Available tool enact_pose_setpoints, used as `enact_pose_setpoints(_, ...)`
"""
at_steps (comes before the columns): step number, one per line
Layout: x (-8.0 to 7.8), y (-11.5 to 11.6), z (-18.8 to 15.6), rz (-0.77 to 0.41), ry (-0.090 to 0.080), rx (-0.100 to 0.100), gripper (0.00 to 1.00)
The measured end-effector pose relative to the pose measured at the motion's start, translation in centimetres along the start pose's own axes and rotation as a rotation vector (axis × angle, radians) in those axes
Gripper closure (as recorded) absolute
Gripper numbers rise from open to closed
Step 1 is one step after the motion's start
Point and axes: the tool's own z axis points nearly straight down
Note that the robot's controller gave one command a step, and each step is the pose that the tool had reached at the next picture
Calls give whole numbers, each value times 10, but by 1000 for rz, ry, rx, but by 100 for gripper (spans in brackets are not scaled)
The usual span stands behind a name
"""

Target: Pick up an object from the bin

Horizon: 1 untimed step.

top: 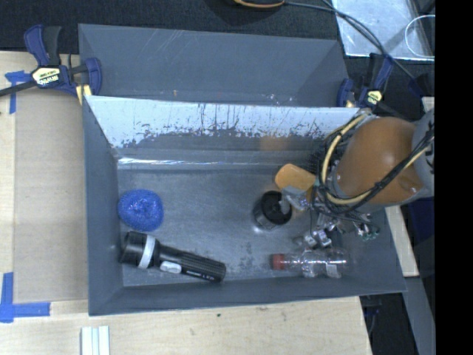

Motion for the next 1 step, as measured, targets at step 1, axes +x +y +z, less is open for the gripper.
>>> enact_pose_setpoints(1,-131,47,-39,629,29,6,0)
